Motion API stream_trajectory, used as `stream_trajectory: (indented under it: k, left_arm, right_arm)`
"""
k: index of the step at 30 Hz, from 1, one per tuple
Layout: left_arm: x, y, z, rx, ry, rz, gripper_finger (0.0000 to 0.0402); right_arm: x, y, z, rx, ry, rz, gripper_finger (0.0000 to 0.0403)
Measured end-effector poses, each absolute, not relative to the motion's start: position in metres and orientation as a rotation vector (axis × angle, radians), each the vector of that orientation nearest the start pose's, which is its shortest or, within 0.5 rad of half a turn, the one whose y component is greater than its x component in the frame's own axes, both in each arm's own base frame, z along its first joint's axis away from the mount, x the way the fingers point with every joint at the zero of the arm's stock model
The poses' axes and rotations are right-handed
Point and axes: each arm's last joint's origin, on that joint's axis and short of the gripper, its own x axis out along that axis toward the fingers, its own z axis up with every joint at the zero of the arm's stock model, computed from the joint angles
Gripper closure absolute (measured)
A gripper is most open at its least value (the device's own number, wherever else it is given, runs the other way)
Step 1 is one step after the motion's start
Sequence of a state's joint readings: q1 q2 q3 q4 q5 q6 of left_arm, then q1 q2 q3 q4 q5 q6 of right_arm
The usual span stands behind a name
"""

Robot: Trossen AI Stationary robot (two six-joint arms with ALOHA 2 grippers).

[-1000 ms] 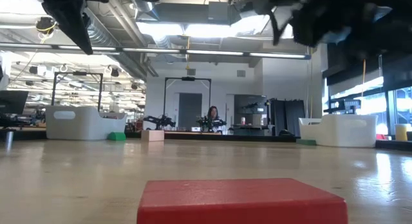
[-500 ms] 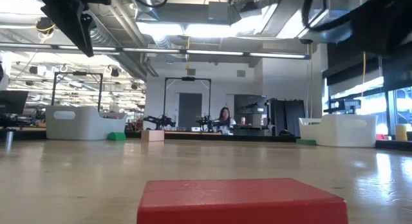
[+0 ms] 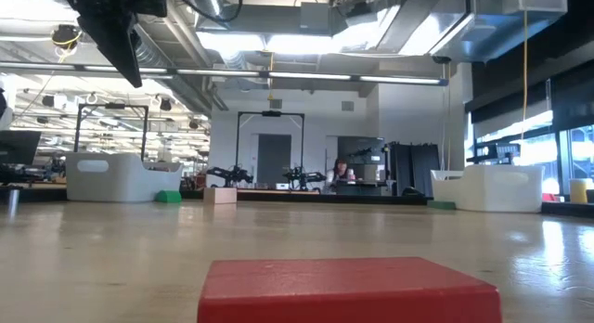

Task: Sort & place blocks by color
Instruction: Put the brown block into the transparent bin

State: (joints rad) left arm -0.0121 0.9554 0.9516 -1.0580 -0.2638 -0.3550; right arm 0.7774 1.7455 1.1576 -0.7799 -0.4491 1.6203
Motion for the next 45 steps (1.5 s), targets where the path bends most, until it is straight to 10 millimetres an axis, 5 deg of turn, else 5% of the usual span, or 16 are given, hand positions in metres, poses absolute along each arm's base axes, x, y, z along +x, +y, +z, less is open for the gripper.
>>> stream_trajectory:
  k: [23,31,45]
  left_arm:
    - [0.159,0.015,0.295,-0.204,0.99,0.462,0.0202]
    - [0.159,0.015,0.295,-0.204,0.99,0.463,0.0202]
    - [0.159,0.015,0.295,-0.21,0.989,0.466,0.0202]
  right_arm:
    - [0.209,0.262,0.119,0.749,1.888,-0.522,0.0206]
    - [0.212,0.258,0.116,0.723,1.83,-0.556,0.0274]
    - [0.228,0.235,0.12,0.575,1.826,-0.54,0.0275]
